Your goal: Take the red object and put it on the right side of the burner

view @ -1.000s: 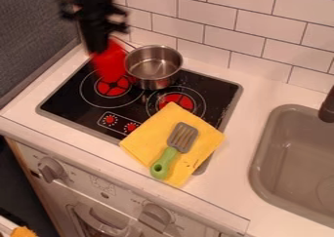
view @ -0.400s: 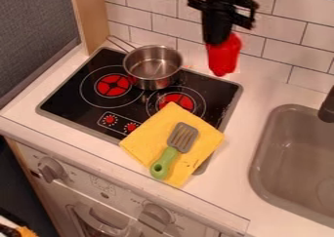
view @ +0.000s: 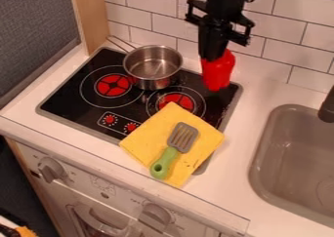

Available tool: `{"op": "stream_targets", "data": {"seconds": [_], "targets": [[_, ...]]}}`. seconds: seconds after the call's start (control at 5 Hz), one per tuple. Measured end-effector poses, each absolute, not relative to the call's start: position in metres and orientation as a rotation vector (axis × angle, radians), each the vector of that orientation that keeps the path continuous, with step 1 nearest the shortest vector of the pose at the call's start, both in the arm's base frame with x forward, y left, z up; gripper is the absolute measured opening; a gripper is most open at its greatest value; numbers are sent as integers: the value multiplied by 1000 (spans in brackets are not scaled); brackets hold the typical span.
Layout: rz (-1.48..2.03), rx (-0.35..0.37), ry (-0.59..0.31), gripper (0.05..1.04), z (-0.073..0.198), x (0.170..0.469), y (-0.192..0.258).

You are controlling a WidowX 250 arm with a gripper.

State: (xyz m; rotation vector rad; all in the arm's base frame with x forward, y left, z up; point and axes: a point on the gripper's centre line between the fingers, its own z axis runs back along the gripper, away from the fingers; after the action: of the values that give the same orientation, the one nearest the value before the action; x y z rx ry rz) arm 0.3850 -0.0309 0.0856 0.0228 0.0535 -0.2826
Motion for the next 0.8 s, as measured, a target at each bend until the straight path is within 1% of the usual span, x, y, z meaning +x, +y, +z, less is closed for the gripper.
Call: {"op": "stream_targets", "data": {"seconds": [0.2,0.4,0.6,0.8], "targets": [[-283,36,89,88,73,379,-29],[-286,45,103,102,68,378,-29],[-296,48,105,169,68,377,-32],[-296,50,106,395,68,377,-34]]}}
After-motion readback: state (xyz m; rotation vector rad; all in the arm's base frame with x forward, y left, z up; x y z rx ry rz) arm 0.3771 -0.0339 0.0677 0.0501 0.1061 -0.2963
